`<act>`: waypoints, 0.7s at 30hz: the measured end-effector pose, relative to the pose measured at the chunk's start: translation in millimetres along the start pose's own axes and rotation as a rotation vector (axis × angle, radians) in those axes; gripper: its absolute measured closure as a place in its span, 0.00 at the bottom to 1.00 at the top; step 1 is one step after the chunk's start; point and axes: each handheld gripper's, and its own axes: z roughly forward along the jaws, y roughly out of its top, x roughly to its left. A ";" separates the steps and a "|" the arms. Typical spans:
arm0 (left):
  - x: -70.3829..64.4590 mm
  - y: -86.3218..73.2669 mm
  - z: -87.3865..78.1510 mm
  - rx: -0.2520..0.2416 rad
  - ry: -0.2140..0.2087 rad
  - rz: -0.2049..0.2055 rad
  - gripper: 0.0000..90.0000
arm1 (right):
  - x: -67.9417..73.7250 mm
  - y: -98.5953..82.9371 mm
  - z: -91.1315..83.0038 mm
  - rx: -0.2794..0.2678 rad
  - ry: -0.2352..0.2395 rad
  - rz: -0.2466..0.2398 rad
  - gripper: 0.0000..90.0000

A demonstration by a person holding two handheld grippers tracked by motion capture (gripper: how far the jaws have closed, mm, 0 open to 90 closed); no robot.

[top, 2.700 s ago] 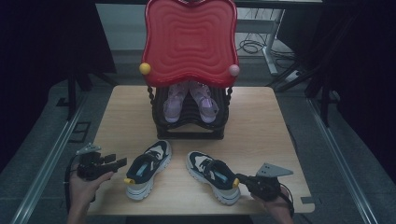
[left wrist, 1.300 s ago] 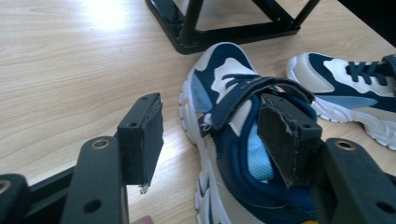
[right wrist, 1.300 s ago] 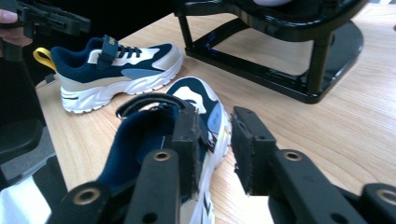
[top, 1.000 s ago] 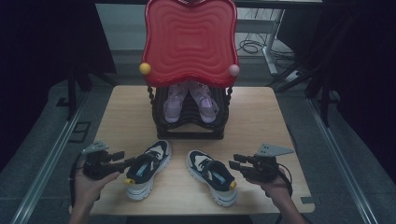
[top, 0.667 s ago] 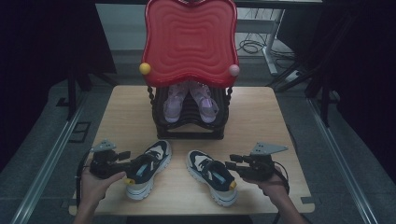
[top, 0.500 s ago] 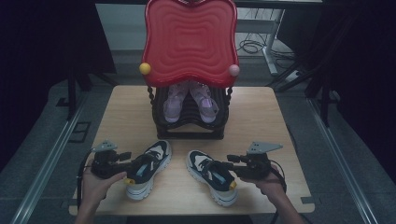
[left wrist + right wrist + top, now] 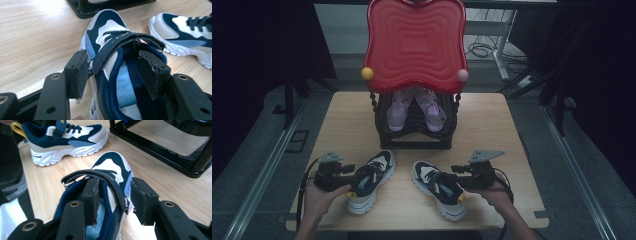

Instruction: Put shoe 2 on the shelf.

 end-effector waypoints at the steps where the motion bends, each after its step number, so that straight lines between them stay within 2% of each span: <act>1: -0.2 0.2 2.0 0.007 0.004 0.001 0.47 | -0.4 0.1 0.8 0.002 0.003 0.002 0.64; 9: 2.4 0.5 5.1 0.020 -0.014 -0.010 0.48 | -1.3 2.2 14.0 0.056 0.019 -0.022 0.63; 14: 4.0 4.7 6.4 0.054 -0.023 -0.001 0.48 | -3.7 4.0 23.2 0.100 0.025 -0.027 0.62; 17: 8.1 5.2 8.2 0.086 0.006 -0.001 0.49 | -3.6 5.0 26.7 0.120 0.017 -0.033 0.62; 21: 10.5 4.9 11.8 0.102 0.007 -0.006 0.53 | -3.5 6.3 32.7 0.149 0.013 -0.040 0.63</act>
